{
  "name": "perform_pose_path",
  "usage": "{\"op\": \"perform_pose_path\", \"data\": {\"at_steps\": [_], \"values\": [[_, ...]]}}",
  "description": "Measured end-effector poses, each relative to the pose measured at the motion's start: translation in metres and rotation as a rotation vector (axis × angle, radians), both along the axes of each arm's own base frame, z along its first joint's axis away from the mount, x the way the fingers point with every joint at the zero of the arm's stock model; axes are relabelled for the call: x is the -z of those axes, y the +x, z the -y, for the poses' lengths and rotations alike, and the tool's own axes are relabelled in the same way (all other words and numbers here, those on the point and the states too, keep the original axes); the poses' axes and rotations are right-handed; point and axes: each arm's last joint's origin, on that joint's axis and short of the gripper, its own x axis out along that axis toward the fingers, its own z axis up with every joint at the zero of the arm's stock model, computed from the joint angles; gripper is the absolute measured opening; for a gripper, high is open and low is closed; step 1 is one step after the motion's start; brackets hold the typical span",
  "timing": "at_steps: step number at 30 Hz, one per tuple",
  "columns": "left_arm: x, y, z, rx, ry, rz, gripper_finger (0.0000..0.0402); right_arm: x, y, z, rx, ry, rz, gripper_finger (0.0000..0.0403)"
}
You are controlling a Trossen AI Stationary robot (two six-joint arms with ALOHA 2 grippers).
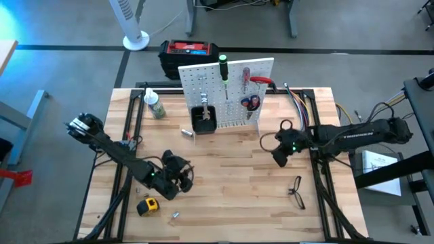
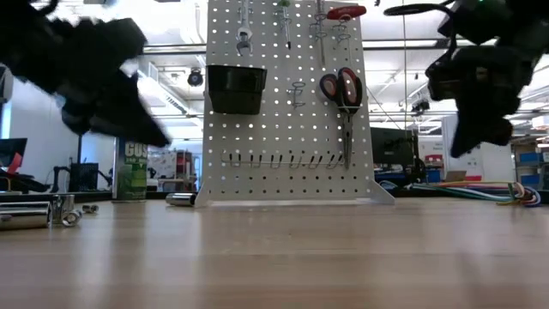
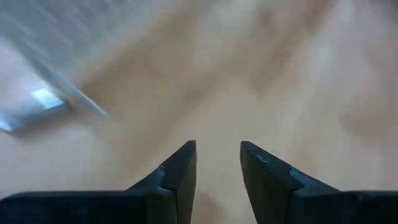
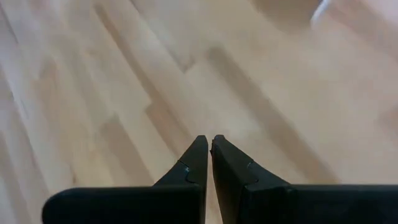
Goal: Hang tools onto peg board
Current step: Hang the safety glasses on the pegboard
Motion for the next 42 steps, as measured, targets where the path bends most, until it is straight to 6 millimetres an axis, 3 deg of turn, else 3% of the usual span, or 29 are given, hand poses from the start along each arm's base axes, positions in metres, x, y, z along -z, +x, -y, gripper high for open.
{"op": "perform_pose_path", "data": {"at_steps": [3,8,13,17,23,29,35,42], "values": [[0.015,0.004,-0.004,0.095,-0.146,-0.101,0.0114,0.003,-0.002,-0.012,-0.011,0.041,-0.042,0.0008],[0.033,0.005,-0.007,0.211,-0.232,-0.055,0.0114,-0.009,-0.002,-0.034,-0.052,0.095,-0.045,0.0008],[0.03,0.013,-0.002,0.442,-0.16,0.1,0.0114,-0.029,-0.004,-0.048,-0.017,0.034,-0.101,0.0008],[0.023,0.021,0.002,0.562,-0.041,0.202,0.0114,-0.033,-0.004,-0.056,0.042,0.016,-0.251,0.0008],[0.013,0.033,0.001,0.557,0.016,0.221,0.0114,-0.023,0.004,-0.073,-0.008,0.15,-0.452,0.0008],[0.011,0.035,-0.006,0.393,0.2,0.206,0.0114,-0.019,0.003,-0.087,-0.084,0.336,-0.615,0.0013],[0.011,0.035,-0.007,0.393,0.263,0.186,0.0114,-0.037,0.003,-0.094,-0.029,0.374,-0.542,0.0057],[0.015,0.031,-0.008,0.386,0.257,0.176,0.0114,-0.029,-0.007,-0.107,0.049,0.358,-0.598,0.0165]]}}
